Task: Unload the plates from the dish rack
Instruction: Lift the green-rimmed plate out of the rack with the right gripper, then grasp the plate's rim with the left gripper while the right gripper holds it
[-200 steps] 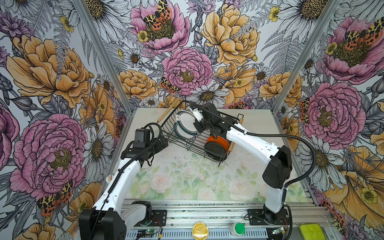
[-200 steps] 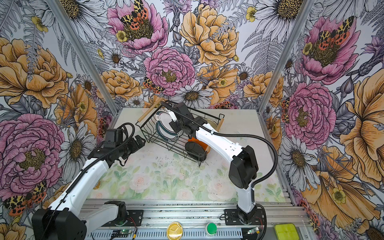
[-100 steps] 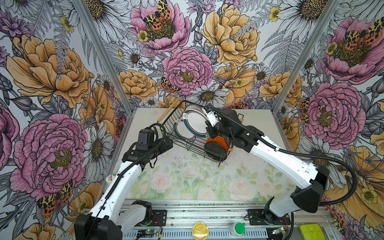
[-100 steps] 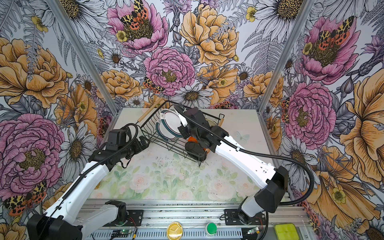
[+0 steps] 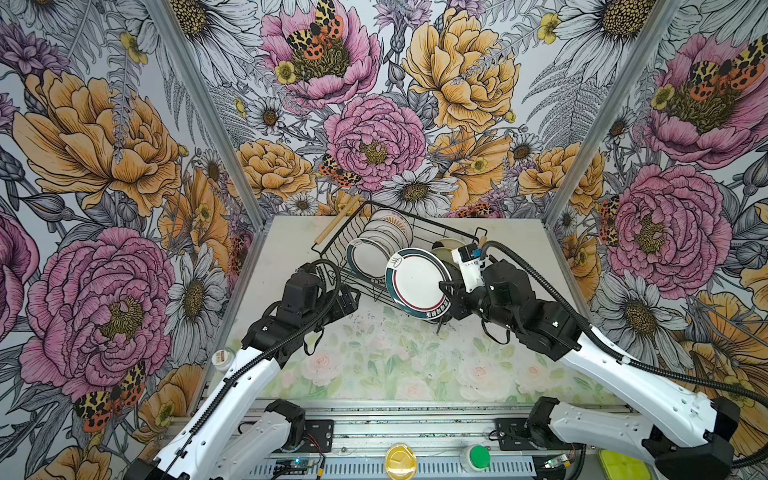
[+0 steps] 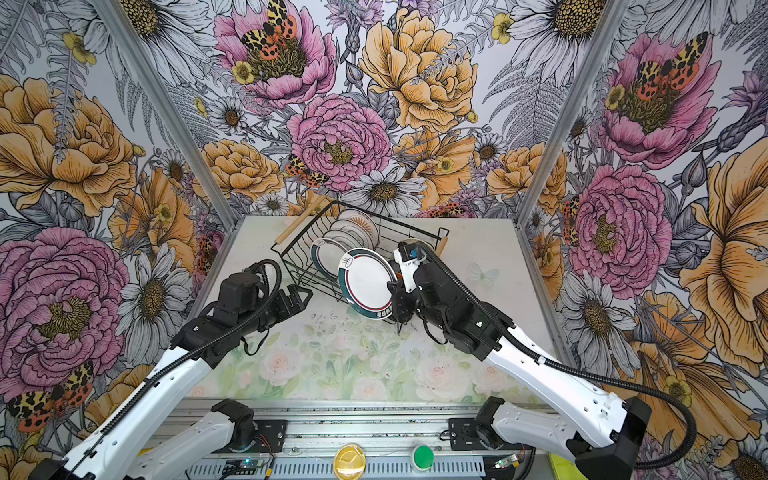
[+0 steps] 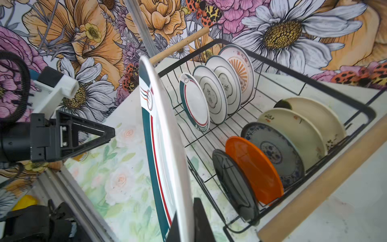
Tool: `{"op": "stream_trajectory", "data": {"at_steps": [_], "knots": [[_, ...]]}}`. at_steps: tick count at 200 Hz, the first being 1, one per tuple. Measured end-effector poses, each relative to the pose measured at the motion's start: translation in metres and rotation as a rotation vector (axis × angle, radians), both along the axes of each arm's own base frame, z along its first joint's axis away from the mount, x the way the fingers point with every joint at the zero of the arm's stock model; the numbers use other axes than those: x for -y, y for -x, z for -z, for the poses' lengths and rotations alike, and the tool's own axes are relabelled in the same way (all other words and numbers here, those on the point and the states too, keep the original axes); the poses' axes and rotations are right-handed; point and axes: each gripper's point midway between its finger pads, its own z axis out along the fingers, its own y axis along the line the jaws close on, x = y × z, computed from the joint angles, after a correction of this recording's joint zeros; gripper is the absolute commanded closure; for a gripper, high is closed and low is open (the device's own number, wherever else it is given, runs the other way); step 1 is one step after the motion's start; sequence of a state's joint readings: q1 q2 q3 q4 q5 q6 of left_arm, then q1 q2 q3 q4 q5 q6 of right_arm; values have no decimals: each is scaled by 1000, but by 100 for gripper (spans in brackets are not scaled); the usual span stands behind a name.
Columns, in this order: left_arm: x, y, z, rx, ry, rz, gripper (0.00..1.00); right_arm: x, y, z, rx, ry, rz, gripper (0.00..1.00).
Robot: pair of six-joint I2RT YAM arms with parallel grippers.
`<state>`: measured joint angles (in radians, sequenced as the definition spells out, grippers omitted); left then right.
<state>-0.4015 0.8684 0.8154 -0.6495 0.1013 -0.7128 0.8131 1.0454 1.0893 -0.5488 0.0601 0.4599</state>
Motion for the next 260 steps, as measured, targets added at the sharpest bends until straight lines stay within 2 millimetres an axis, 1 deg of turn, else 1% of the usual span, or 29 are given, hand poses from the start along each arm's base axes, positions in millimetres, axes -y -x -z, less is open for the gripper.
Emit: {"op": "stream_trajectory", "data": {"at_steps": [22,53,72,99,126,153,165,187,212,237,249,260], "knots": [[5,9,6,-6,14,18,9,-7,8,16,-116,-67,13,100],[10,18,11,11,51,30,16,-19,14,44,-262,-122,38,100],[12,23,15,22,88,35,18,-32,14,61,-341,-141,45,100],[13,27,18,32,123,36,20,-55,11,76,-425,-193,36,100],[14,28,15,50,143,41,23,-72,8,78,-474,-260,21,100],[16,26,14,61,155,41,26,-85,7,71,-503,-338,-7,100],[16,26,16,60,158,39,30,-88,8,70,-514,-358,-16,100],[17,25,20,53,168,37,43,-95,9,64,-527,-403,-37,100],[20,23,14,74,189,44,55,-100,10,68,-559,-434,-46,100],[19,22,14,78,198,37,65,-104,9,73,-582,-451,-47,100],[18,21,13,79,212,24,72,-103,8,74,-589,-460,-39,100],[17,19,10,88,233,11,80,-102,5,74,-597,-470,-27,100]]}}
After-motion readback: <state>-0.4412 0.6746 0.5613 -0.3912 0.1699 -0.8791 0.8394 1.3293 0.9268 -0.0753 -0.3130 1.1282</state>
